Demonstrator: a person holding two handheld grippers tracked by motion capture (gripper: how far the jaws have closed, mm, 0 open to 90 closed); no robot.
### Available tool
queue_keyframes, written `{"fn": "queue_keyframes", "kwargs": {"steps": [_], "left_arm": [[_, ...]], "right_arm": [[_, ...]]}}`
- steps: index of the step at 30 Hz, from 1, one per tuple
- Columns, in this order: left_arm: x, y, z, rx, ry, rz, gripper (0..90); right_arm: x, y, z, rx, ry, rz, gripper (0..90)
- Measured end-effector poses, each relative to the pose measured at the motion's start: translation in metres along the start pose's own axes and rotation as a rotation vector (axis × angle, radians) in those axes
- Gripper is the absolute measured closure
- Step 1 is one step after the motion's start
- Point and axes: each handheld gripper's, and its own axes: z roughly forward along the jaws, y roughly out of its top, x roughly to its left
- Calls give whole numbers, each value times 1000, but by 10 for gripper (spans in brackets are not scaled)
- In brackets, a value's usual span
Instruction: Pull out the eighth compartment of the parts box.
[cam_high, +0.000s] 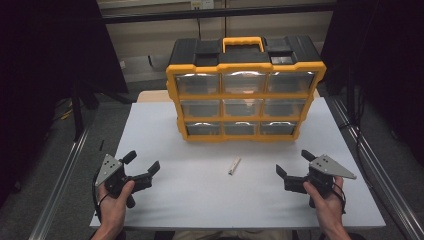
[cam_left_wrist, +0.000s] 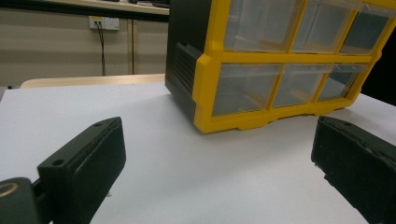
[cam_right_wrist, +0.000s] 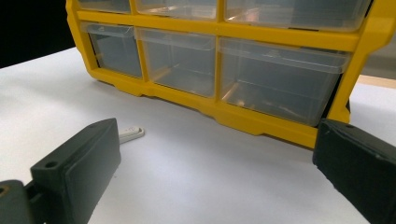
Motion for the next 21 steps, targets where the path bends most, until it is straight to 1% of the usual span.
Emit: {"fn": "queue_keyframes", "kwargs": {"steps": [2, 3, 4, 5, 11, 13, 14, 15, 16, 17, 18, 19, 20, 21], "left_arm": [[0, 0, 0, 1, -2, 0, 31], [0, 0, 1, -4, 0, -6, 31], [0, 0, 2, -3, -7, -12, 31], [1, 0, 2, 3, -7, -5, 31], [0, 0, 3, 7, -1, -1, 31], [0, -1, 3, 10, -4, -2, 31], [0, -1, 3, 10, -2, -9, 31], [0, -1, 3, 10, -3, -2, 31], [0, -1, 2, 8, -4, -7, 31], [0, -1, 2, 9, -4, -3, 31], [0, -1, 2, 9, -5, -1, 31], [0, -1, 2, 9, -11, 1, 31], [0, -2, 2, 10, -8, 1, 31], [0, -2, 1, 13, -17, 5, 31]], "right_arm": [[0, 0, 0, 3, -1, 2, 4], [-1, -1, 1, 3, 4, 5, 4], [-1, -1, 1, 4, 5, 8, 4], [-1, -1, 1, 5, 6, 14, 4], [0, -2, 3, -3, 13, 44, 9], [2, -2, 3, 5, 12, 49, 11], [2, -2, 3, 7, 9, 45, 14], [5, -3, 4, 18, 10, 30, 19], [5, -3, 4, 18, 10, 30, 19], [6, -4, 5, 24, -1, 6, 22], [7, -4, 5, 31, -6, -4, 24], [10, -5, 7, 41, 2, -7, 22], [10, -5, 7, 41, 2, -7, 22], [13, -4, 8, 40, 15, -5, 27]]}}
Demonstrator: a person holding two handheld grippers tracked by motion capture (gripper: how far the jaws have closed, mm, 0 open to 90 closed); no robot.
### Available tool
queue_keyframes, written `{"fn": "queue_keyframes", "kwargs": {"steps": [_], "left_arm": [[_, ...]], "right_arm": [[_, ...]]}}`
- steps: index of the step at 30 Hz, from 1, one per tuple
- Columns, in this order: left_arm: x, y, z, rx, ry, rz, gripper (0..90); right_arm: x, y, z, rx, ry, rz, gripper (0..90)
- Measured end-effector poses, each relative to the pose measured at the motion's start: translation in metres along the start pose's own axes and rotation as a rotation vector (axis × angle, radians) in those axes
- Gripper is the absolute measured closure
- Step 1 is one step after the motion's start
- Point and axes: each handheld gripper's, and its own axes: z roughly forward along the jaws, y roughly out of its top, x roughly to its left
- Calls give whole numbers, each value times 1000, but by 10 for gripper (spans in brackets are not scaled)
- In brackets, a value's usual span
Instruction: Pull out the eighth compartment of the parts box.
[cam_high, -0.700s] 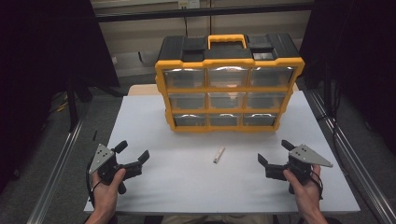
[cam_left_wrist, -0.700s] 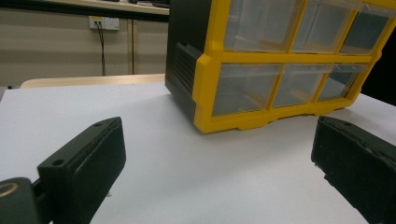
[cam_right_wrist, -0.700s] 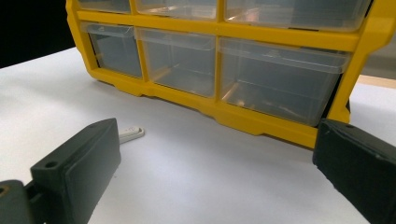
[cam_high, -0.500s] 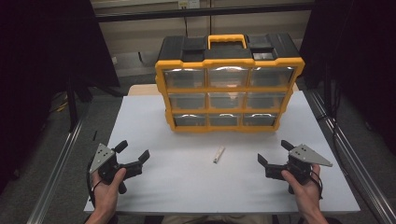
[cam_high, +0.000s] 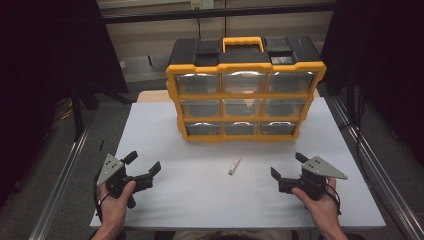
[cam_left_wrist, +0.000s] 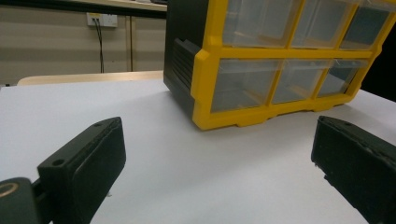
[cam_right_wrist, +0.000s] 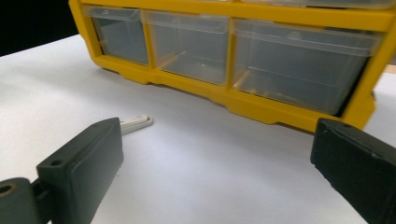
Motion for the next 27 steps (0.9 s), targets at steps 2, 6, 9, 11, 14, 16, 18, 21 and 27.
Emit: {"fn": "queue_keyframes", "kwargs": {"steps": [2, 6, 9, 11, 14, 16, 18, 21, 27], "left_arm": [[-1, 1, -1, 0, 11, 3, 31], [-2, 1, -1, -17, -3, -4, 31], [-2, 3, -2, -20, -3, 1, 31], [-2, 3, -3, -27, -7, -6, 31], [-2, 3, -2, -28, -8, -18, 31], [-2, 3, -2, -19, -2, -11, 31], [-2, 3, -2, -19, -15, -17, 31], [-3, 3, -3, -29, -15, -23, 31], [-2, 4, -1, -22, -28, -16, 31]], "right_arm": [[5, 1, 2, 2, 12, -7, 19], [13, 4, 5, 7, 55, -43, 3], [19, 8, 7, 8, 74, -94, 8], [21, 9, 9, 8, 79, -91, 7], [28, 13, 18, 16, 89, -126, 12], [30, 13, 20, 17, 94, -126, 12], [38, 15, 28, 20, 98, -173, 18], [45, 19, 34, 9, 104, -197, 20], [52, 25, 43, 7, 107, -249, 20]]}}
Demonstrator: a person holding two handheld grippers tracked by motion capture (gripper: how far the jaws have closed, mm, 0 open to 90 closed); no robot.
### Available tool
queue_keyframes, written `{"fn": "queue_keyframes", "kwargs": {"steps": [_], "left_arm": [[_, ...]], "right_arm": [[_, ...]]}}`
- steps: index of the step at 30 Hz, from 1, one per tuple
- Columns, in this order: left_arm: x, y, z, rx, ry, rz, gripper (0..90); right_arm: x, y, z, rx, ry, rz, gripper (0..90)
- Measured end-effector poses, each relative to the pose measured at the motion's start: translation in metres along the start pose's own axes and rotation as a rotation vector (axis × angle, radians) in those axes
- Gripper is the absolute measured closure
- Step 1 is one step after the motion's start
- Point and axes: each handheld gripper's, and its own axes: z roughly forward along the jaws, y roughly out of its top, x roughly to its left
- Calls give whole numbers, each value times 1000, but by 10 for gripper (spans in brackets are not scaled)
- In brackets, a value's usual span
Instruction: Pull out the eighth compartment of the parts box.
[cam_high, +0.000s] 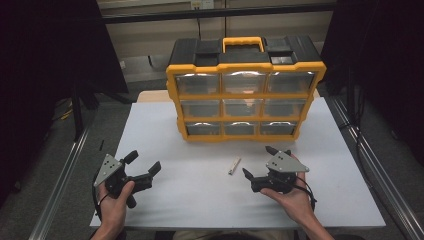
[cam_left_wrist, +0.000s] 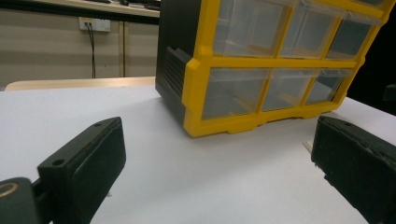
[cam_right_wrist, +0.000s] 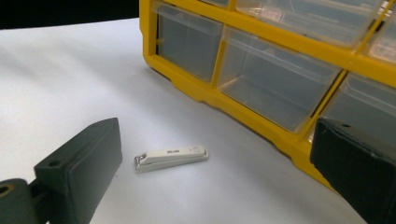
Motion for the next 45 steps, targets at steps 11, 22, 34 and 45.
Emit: {"fn": "queue_keyframes", "kwargs": {"steps": [11, 22, 34, 45], "left_arm": [[-2, -2, 3, 31, 4, 12, 34], [-4, -3, 3, 30, 8, 26, 36], [-9, -3, 3, 27, -11, 67, 36], [-10, -3, 3, 32, -21, 84, 36]], "right_arm": [[-1, 9, 21, 12, -34, -86, 39], [-2, 20, 33, 5, -95, -277, 35], [-6, 28, 51, 33, -160, -497, 99], [-6, 31, 69, 73, -222, -672, 152]]}}
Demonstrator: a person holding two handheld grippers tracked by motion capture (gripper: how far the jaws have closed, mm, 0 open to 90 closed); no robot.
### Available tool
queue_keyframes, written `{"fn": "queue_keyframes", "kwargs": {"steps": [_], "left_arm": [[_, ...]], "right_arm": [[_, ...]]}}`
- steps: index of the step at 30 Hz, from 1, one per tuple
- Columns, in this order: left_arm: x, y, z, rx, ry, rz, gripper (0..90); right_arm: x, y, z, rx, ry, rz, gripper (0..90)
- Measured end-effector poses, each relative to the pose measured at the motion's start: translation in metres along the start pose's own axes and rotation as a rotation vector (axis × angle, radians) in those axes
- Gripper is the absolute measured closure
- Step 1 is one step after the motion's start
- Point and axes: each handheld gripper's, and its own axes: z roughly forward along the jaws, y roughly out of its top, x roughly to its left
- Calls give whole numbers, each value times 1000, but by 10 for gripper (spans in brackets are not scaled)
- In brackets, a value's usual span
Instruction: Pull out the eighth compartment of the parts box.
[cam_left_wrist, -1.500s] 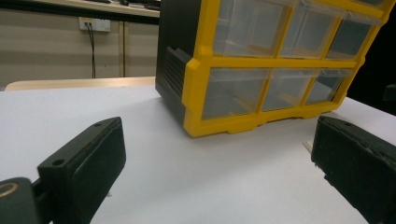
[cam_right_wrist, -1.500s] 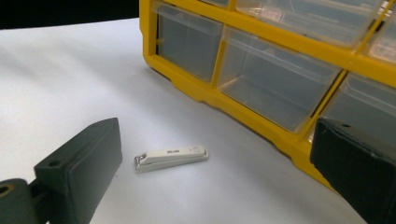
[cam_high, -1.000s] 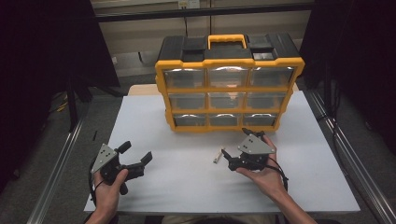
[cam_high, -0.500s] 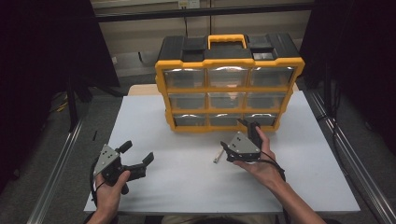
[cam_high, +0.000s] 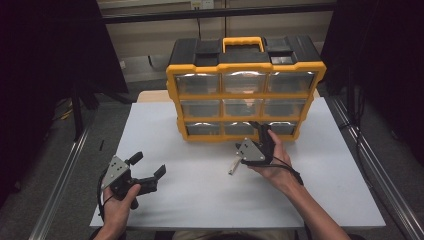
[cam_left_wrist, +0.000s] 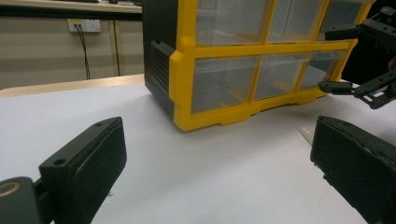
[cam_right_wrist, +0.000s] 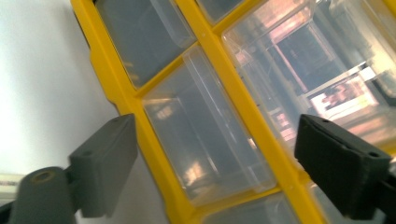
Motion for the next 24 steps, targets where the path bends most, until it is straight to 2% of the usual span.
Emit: {"fn": "queue_keyframes", "kwargs": {"steps": [3, 4, 6, 7, 8, 9, 14, 15, 18, 20, 22, 24], "left_arm": [[0, 0, 0, -3, 3, -15, 36], [1, 0, 0, 4, 5, 2, 36], [1, -1, 0, 2, 14, -10, 36], [2, -1, 0, 2, 16, -13, 36], [2, -1, -1, 5, 17, -11, 36], [2, -1, -1, 9, 19, -10, 36], [2, -2, 0, 1, 19, -28, 36], [1, -2, 0, 5, 29, -21, 36], [1, -2, -1, 12, 26, -12, 36], [1, -2, -1, 13, 24, -12, 36], [1, -2, -1, 5, 23, -20, 36], [1, -2, -2, 5, 24, -23, 36]], "right_arm": [[3, 0, 3, 0, -22, -38, 153], [4, 0, 4, -3, -26, -42, 160], [4, -2, 5, 7, -32, -48, 202], [4, -3, 6, -2, -34, -66, 203], [4, -6, 7, -11, -58, -105, 215], [4, -6, 7, -11, -58, -105, 215], [9, -12, 11, -12, -106, -175, 236], [10, -12, 12, -9, -108, -201, 238], [11, -13, 14, -11, -122, -225, 237], [13, -13, 14, -3, -127, -230, 257], [14, -14, 15, 9, -140, -285, 300], [16, -15, 15, 20, -141, -292, 327]]}}
